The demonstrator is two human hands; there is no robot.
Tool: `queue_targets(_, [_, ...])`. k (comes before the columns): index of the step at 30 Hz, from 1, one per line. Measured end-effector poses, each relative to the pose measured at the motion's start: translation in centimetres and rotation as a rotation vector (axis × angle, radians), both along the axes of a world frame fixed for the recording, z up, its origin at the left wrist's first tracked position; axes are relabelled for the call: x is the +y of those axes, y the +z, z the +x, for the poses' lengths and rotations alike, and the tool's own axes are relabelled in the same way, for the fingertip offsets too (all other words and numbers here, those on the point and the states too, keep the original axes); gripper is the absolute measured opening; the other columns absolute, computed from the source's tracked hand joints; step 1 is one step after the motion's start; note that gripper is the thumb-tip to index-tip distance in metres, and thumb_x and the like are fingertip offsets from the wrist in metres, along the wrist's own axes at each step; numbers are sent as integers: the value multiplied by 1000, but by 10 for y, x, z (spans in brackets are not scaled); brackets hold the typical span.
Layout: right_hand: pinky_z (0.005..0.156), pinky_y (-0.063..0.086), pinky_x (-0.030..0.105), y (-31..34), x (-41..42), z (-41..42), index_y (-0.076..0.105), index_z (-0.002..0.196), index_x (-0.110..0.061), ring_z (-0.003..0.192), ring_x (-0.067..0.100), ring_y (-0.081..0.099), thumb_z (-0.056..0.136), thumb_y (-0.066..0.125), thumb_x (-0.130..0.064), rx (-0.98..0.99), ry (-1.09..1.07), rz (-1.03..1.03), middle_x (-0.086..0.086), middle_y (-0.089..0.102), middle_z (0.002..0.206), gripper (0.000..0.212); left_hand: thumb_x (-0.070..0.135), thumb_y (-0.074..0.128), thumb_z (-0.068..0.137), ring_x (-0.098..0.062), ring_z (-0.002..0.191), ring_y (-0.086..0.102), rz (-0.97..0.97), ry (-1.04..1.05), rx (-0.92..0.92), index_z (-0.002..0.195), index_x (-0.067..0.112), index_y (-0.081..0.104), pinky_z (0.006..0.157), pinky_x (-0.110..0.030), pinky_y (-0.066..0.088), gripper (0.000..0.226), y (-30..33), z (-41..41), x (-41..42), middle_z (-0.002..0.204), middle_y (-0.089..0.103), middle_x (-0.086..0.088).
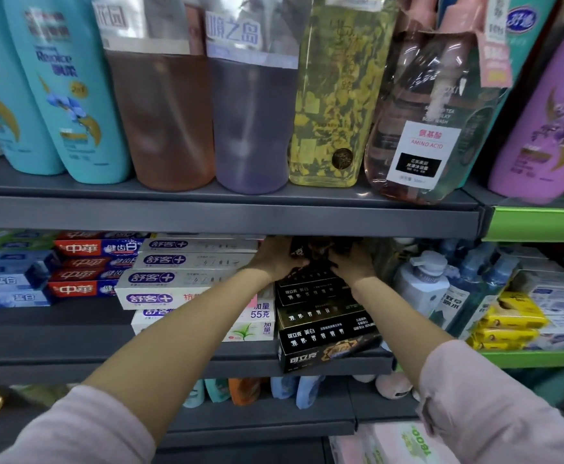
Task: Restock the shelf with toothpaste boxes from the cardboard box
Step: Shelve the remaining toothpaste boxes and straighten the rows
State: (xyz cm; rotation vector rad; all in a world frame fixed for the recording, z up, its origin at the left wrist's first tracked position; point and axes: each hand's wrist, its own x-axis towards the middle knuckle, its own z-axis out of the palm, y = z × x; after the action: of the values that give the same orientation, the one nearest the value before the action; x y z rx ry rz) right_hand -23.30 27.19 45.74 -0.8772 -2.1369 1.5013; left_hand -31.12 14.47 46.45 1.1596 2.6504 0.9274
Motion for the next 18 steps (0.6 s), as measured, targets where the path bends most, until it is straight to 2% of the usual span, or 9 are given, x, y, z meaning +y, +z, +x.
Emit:
queue_targets(1, [101, 41, 37, -7, 5, 3, 48, 129, -1, 123, 35, 50, 94, 53, -16, -168, 48, 206, 16, 54, 131, 38, 23, 65, 87, -28, 135, 37, -59, 14, 81, 140, 11, 39, 112, -36, 30, 60, -5, -3, 6, 144, 43, -10])
queue_targets(3, [96, 39, 31, -20, 14, 10, 43, 134, 0, 125, 33, 48, 97, 50, -23, -408, 162, 479, 17, 51, 136, 45, 20, 61, 89, -32, 136, 34, -192, 71, 233, 141, 14, 37, 111, -42, 30, 58, -12, -10, 17, 145, 40, -12])
queue_targets(6, [104, 32, 27, -36, 20, 16, 29, 146, -9, 136, 28, 35, 98, 45, -31, -550, 327, 644, 12, 35, 150, 55, 16, 53, 93, -33, 140, 26, -247, 125, 391, 145, 21, 34, 115, -43, 22, 55, -17, -17, 27, 151, 33, -10])
queue_targets(8, [109, 26, 25, -41, 22, 15, 27, 149, -17, 142, 25, 25, 99, 42, -36, -587, 381, 677, 9, 23, 155, 55, 15, 50, 95, -31, 141, 24, -271, 84, 457, 144, 25, 38, 117, -43, 18, 51, -20, -22, 35, 151, 33, -8])
queue_targets(11, [113, 22, 29, -44, 21, 12, 26, 149, -18, 144, 25, 19, 100, 39, -39, -626, 394, 691, 8, 16, 157, 55, 11, 51, 94, -28, 142, 21, -285, 63, 432, 139, 22, 46, 118, -42, 15, 47, -29, -21, 42, 150, 34, -6])
queue_targets(15, [114, 25, 35, -48, 23, 7, 25, 148, -14, 143, 28, 20, 100, 38, -39, -677, 379, 697, 10, 17, 156, 56, 8, 42, 97, -25, 144, 13, -123, 66, 256, 139, 27, 46, 119, -39, 11, 46, -40, -23, 52, 156, 17, -1])
queue_targets(18, [114, 26, 36, -47, 22, 11, 27, 147, -11, 142, 29, 22, 101, 36, -34, -667, 361, 751, 12, 20, 155, 52, 9, 45, 95, -30, 144, 11, -207, -53, 221, 143, 24, 41, 118, -39, 12, 50, -36, -25, 51, 156, 16, -6])
